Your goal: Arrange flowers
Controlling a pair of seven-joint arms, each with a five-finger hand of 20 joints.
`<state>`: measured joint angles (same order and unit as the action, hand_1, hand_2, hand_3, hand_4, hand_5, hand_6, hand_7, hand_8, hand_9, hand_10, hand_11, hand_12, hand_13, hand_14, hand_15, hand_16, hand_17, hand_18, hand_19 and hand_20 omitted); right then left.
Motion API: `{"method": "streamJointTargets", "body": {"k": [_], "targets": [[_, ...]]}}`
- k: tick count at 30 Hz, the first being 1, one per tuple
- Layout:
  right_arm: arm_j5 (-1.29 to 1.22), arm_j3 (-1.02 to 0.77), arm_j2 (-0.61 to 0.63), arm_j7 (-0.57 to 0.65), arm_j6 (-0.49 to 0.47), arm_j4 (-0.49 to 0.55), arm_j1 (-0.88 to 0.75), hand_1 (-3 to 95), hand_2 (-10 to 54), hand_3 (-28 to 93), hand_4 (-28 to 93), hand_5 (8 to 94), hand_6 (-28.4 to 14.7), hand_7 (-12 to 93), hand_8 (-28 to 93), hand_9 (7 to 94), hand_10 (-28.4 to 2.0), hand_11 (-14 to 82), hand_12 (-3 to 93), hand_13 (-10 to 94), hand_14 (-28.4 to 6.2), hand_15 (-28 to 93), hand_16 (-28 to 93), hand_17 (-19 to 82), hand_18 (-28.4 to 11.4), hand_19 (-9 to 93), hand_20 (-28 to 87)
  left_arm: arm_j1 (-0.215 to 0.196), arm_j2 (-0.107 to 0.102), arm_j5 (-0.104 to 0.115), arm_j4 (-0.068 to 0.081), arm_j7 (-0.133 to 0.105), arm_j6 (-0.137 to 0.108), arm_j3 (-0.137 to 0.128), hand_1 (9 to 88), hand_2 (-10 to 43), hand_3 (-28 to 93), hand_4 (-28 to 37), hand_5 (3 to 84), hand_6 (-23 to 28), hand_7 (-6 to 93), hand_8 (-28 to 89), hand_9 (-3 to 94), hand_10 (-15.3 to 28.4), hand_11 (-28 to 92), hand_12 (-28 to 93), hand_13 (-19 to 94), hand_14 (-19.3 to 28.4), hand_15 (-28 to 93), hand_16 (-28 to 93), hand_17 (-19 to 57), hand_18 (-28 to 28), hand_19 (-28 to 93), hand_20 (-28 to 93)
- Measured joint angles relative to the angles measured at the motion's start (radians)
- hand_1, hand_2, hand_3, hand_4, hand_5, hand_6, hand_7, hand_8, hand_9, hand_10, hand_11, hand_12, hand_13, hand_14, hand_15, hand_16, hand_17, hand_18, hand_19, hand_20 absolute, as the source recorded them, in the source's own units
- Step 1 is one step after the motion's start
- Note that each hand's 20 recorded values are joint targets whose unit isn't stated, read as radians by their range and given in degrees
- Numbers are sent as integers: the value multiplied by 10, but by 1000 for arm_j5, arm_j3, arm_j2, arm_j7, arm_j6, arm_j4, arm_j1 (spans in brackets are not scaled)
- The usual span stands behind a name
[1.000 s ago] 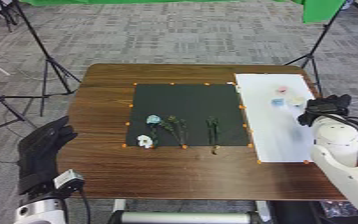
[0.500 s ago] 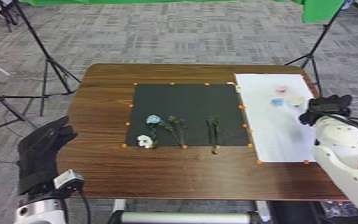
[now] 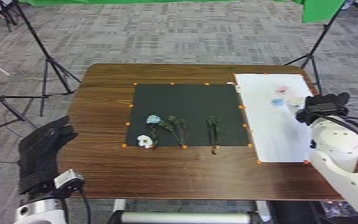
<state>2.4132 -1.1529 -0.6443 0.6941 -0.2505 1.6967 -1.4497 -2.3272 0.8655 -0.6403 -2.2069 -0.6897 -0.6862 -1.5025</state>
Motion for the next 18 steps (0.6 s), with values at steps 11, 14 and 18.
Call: {"method": "streamJointTargets", "body": {"k": [11,14,18], "targets": [[-21,41,7,-3,44,-11,48,295,-75,859,-278,504,-66,200,-122,536,-221,250,168,301,-284,680,142,-35,-284,600,296,5,2,-5,1,7,2,2,288,50,827,-151,531,170,196,-99,425,248,513,133,334,284,843,-231,-40,242,549,462],[-26,45,-3,-9,44,-15,57,296,-74,858,-278,512,-65,202,-125,541,-213,260,169,302,-284,690,143,-37,-284,599,297,5,0,-1,1,6,2,3,288,50,828,-151,532,170,196,-99,424,248,514,133,334,284,843,-231,-40,241,549,462],[-40,64,-15,-9,44,-29,73,298,-74,860,-277,523,-66,204,-127,546,-206,272,170,306,-276,701,144,-41,-284,598,298,7,-2,-2,2,7,2,4,288,51,827,-151,532,170,196,-99,425,247,514,132,334,284,844,-230,-40,241,548,462]]}}
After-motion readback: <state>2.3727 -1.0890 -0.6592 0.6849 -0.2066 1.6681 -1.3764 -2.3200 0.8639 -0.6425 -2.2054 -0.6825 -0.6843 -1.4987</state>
